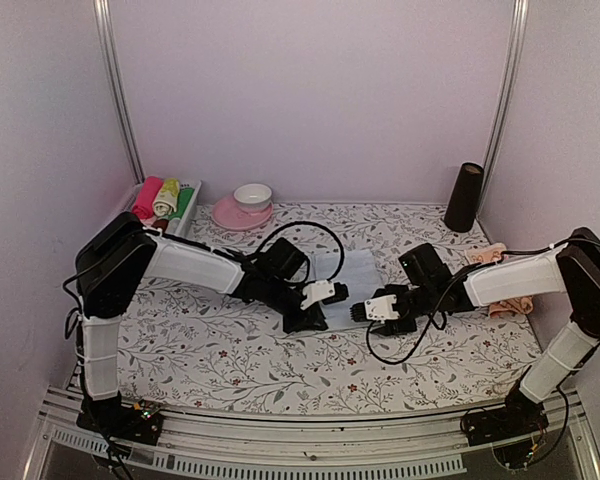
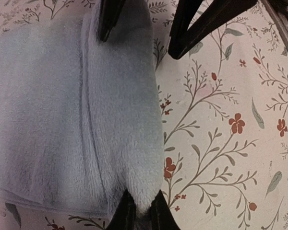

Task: Roll the towels
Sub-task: Roll the towel at the center of the board.

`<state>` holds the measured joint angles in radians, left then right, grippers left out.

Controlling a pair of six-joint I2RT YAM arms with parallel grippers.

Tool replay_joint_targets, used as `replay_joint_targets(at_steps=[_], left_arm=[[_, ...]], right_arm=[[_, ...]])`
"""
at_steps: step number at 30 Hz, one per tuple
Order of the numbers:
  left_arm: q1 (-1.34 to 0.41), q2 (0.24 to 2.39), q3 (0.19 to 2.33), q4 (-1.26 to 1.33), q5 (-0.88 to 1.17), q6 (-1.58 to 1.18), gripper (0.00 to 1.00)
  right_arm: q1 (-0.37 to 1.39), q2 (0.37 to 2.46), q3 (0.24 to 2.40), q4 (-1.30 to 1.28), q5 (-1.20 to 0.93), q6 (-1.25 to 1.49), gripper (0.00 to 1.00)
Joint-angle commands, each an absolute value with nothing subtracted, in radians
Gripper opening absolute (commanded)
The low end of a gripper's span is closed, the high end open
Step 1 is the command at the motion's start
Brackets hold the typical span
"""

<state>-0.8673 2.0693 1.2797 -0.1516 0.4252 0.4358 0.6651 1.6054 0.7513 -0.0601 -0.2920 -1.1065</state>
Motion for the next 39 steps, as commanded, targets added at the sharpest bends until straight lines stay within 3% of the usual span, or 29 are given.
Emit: replay_joint_targets(at_steps=[1,6,12,19,25,31,39], left_arm=[[-0.847,2.103,1.306,-0.214,0.498,0.418,0.07],[-0.839,2.111,1.317,-0.228,0.534,0.418,0.08],[-0.828,2.106,1.321,-0.244,0.583,0.421,0.10],[-0.826,2.102,1.323,-0.281,0.578,0.416,0.19],[-0.827,2.029,1.256,-0.256,0.568,0.375,0.31],[-0.842,1.886,1.108,-0.108,0.436,0.320,0.67],[-0.975,1.751,0.920,0.177,0.142,0.447,0.71]], right_arm=[[0.682,1.632,0.735,-0.007,-0.220,-1.098,0.54],[0.689,1.657,0.746,0.002,-0.172,-1.092,0.41],[0.690,1.684,0.760,-0.004,-0.142,-1.085,0.32],[0.689,1.683,0.837,-0.198,-0.242,-1.082,0.11],[0.672,1.706,0.936,-0.420,-0.384,-1.086,0.09],[0.642,1.814,1.046,-0.611,-0.491,-1.085,0.08],[0.580,1.963,1.179,-0.778,-0.617,-1.059,0.10]])
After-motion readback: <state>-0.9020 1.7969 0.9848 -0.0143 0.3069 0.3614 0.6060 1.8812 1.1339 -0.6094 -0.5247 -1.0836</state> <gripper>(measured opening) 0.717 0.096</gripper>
